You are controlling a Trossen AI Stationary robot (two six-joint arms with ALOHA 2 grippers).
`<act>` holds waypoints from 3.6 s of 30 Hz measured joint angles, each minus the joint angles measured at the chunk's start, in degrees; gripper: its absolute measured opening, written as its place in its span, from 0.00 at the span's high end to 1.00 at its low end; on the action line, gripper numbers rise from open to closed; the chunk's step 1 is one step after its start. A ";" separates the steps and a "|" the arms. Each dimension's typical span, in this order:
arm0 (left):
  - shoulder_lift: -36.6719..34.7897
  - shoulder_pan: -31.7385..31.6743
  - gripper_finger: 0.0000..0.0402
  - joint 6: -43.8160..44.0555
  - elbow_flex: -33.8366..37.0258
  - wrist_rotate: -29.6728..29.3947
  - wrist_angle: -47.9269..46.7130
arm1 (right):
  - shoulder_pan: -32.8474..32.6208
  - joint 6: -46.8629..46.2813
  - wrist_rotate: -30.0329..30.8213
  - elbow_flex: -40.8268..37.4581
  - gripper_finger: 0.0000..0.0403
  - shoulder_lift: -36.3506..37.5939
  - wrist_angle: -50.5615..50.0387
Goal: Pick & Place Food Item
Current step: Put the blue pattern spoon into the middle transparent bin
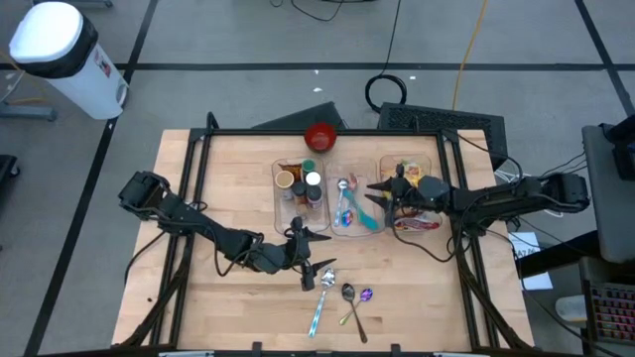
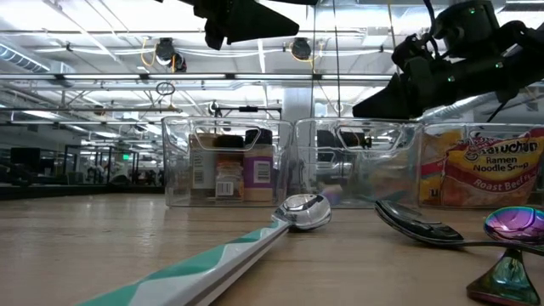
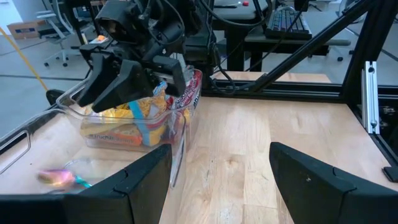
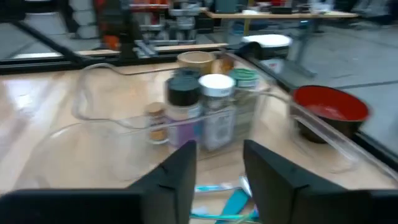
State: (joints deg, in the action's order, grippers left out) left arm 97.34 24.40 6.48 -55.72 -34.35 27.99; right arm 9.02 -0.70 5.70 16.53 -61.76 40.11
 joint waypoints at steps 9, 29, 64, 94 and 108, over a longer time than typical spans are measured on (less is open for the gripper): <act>0.00 0.00 0.33 0.00 0.00 0.00 -0.02 | -1.34 -0.08 0.26 0.00 0.51 0.37 3.28; 2.82 0.65 0.33 16.00 -0.10 21.08 -8.89 | -28.40 6.24 -2.50 9.74 0.46 6.80 -1.64; 17.90 -5.22 0.59 20.98 -0.09 29.92 -8.41 | -29.70 7.61 3.27 9.90 0.48 6.79 -3.16; 0.85 5.53 0.97 -16.31 0.02 -8.27 7.15 | -29.66 8.31 3.58 9.90 0.48 6.78 -3.55; 1.41 0.20 0.98 -26.39 0.02 -4.70 18.16 | -29.62 10.30 13.73 9.90 0.48 6.30 -6.51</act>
State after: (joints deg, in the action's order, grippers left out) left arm 98.75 24.60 -19.91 -55.70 -39.05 46.15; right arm -20.60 9.60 19.43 26.44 -55.46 33.60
